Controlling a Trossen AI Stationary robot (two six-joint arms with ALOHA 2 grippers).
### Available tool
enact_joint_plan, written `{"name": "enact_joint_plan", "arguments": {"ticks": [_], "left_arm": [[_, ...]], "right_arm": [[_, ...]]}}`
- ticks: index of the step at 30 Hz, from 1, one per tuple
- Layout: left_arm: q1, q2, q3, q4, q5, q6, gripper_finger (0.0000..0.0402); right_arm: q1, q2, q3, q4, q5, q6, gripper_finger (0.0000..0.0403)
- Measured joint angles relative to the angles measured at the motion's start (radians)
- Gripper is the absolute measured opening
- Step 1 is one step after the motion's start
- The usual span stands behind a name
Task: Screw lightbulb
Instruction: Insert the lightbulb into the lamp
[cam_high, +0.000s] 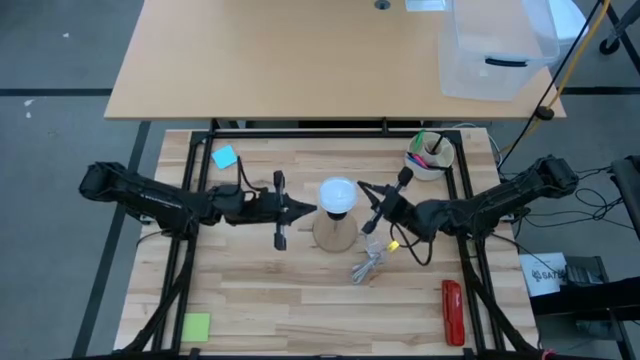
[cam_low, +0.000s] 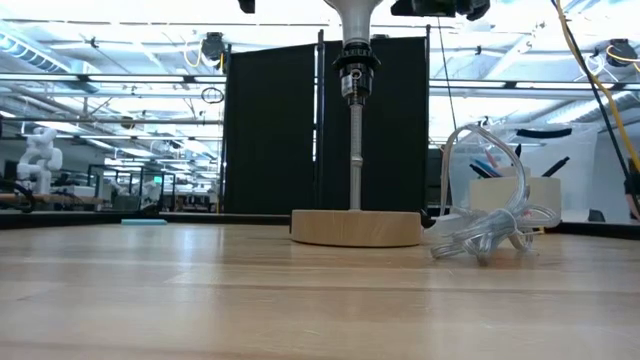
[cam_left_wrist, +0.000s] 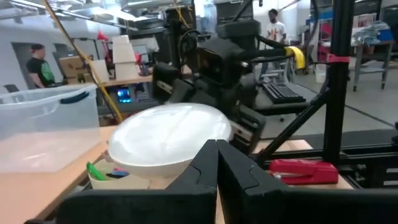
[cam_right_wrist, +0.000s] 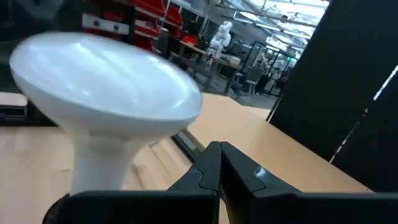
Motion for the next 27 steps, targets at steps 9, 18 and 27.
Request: {"name": "enact_joint_plan", "arguments": {"ticks": [9,18,27], "left_arm": [[0.007,0.046,0.000,0.005,0.000,-0.015,0.0000],[0.050,0.045,0.000,0.013,0.010,-0.025,0.0000],[0.079,0.045,0.000,-0.032,0.001,-0.028,0.0000]], "right_arm": [[-0.012,0.000,0.000,0.063,-0.073,-0.039,0.0000],[-0.004,-0.002,0.000,0.057,-0.096,-0.038,0.0000],[0.037,-0.004,0.000,0.043,-0.092,-0.038,0.0000]]}}
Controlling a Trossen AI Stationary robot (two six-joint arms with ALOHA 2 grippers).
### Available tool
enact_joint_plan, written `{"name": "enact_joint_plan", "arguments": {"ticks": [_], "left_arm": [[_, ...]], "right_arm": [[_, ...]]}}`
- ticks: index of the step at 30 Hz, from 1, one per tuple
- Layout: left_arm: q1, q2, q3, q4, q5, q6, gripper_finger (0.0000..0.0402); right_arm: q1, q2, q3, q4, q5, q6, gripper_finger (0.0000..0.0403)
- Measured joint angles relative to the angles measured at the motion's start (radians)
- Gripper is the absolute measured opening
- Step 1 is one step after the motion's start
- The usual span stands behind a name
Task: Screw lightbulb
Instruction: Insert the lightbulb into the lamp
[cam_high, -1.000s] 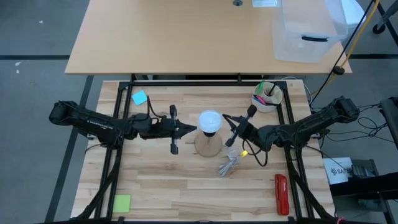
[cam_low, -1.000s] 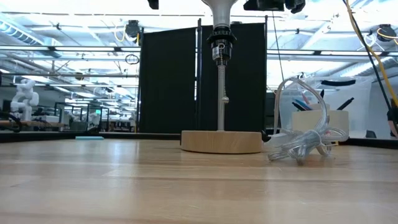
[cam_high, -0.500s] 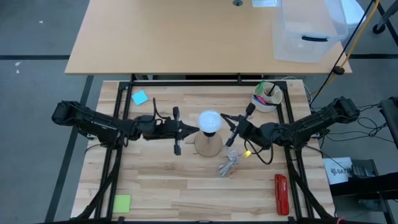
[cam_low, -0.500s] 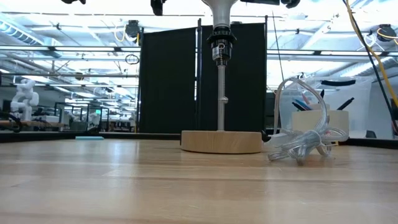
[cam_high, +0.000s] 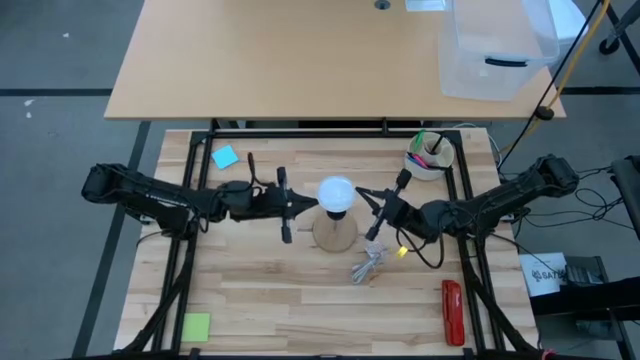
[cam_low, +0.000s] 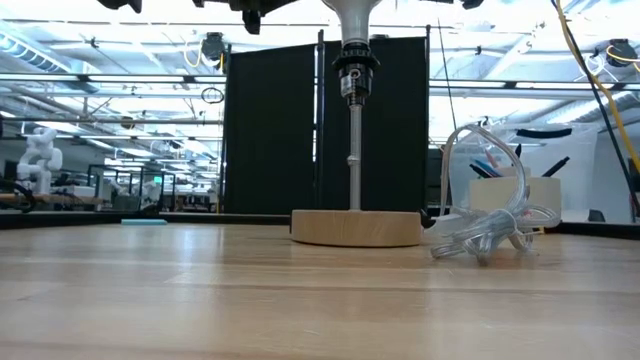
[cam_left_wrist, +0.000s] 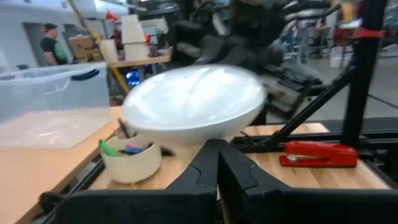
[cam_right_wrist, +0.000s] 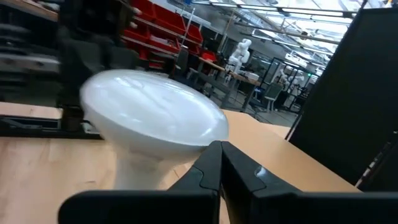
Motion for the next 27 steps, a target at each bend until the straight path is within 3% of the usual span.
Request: {"name": "enact_joint_plan", "arguments": {"ticks": [6,22,27], "left_arm": [[0.038,0.001,0.000,-0.001,-0.023,-0.026,0.0000],[0.076,-0.029,0.000,0.022,-0.051,-0.049,0.0000],[0.069,-0.061,0.001,0.052,0.000,-0.048,0.0000]], "right_arm": [[0.047,0.004,0.002,-0.014,-0.037,-0.001,0.0000],[0.096,0.005,0.000,-0.130,0.002,0.090,0.0000],[0.091,0.004,0.000,-0.129,0.101,0.077,0.0000]]}}
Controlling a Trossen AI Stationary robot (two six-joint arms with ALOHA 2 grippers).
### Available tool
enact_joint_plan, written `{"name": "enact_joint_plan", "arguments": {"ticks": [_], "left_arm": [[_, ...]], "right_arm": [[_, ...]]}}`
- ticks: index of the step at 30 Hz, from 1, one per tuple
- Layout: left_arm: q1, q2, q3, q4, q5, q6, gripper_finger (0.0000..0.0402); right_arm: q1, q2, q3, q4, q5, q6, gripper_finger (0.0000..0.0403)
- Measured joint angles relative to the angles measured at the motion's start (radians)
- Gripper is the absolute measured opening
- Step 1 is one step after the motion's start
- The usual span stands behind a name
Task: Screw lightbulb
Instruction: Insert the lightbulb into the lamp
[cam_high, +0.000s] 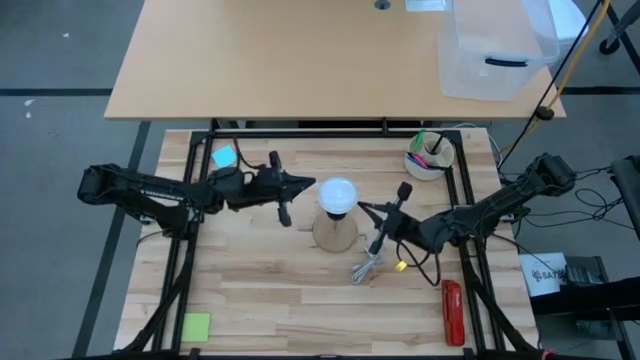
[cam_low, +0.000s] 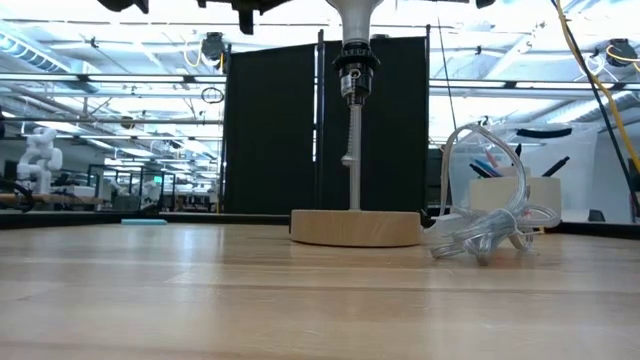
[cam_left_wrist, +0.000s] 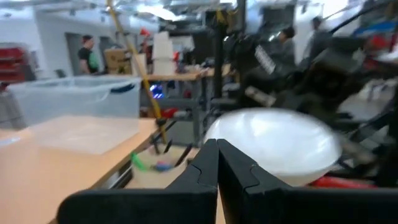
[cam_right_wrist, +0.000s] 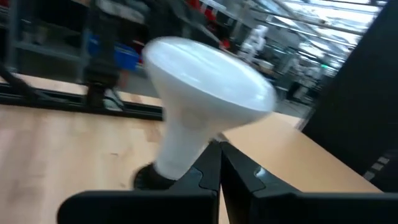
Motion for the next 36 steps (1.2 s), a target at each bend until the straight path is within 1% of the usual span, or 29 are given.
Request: {"name": "enact_joint_plan", "arguments": {"ticks": [5,11,16,19,22,28,36], "left_arm": [[-0.038,-0.001,0.000,0.038,0.058,0.010,0.0000],[-0.102,-0.001,0.000,0.031,0.058,0.073,0.0000],[-0.140,0.013,0.000,0.031,0.058,0.086,0.0000],[-0.141,0.037,0.000,0.031,0.058,0.081,0.0000],[-0.136,0.058,0.000,0.035,0.058,0.079,0.0000],[-0.104,0.063,0.000,0.047,0.052,0.054,0.0000],[-0.073,0.061,0.000,0.027,0.058,0.022,0.0000]], "right_arm": [[-0.035,0.000,0.000,0.009,0.031,-0.005,0.0000],[-0.085,0.000,0.000,0.071,0.031,-0.038,0.0000],[-0.110,-0.001,0.000,0.141,0.009,-0.092,0.0000],[-0.116,-0.001,0.000,0.177,-0.032,-0.104,0.0000],[-0.117,-0.001,0.000,0.181,-0.050,-0.099,0.0000],[-0.109,-0.001,0.000,0.180,-0.058,-0.085,0.0000],[-0.080,-0.003,0.000,0.180,-0.037,-0.078,0.0000]]}}
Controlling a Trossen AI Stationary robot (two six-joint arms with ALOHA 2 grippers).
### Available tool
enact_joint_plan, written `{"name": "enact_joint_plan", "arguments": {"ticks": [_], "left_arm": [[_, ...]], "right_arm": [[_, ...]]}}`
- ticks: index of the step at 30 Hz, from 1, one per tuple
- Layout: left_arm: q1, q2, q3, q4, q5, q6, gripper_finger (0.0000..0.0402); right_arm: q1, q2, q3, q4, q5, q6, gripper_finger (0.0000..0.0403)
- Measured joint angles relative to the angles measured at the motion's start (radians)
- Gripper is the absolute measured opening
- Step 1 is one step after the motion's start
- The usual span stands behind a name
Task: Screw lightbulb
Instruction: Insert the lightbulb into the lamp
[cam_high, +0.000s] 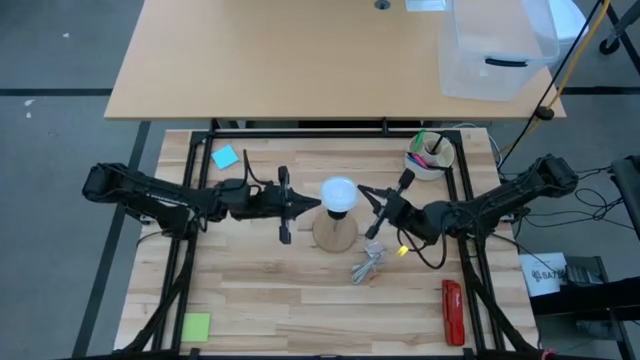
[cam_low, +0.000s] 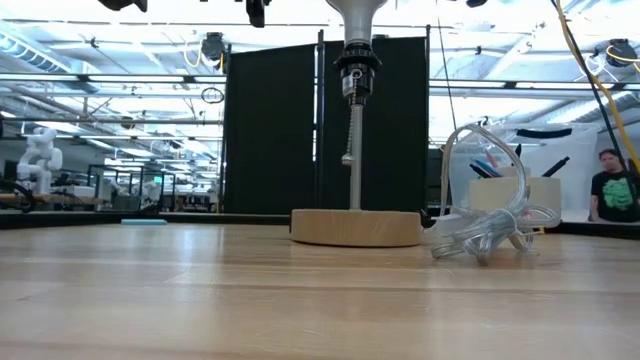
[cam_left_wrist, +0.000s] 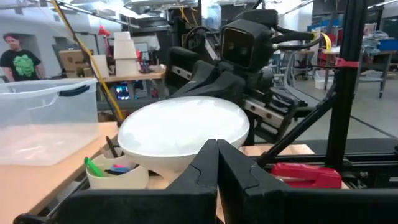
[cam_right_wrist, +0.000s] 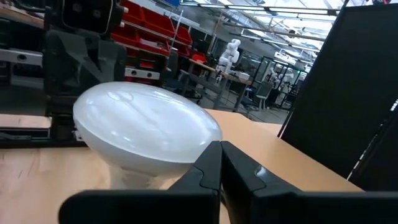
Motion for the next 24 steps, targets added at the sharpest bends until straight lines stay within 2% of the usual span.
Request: {"name": "enact_joint_plan", "arguments": {"ticks": [10,13,24], "left_arm": [[0.028,-0.001,0.000,-0.020,-0.044,-0.024,0.0000],[0.042,-0.001,0.000,-0.020,-0.080,-0.042,0.0000],[0.085,0.003,0.000,-0.044,-0.147,-0.093,0.0000]], "right_arm": [[0.047,-0.001,0.000,-0.001,0.004,0.001,0.0000],[0.063,0.000,0.000,-0.004,-0.036,0.016,0.0000],[0.105,0.003,0.000,-0.123,-0.043,0.101,0.0000]]}}
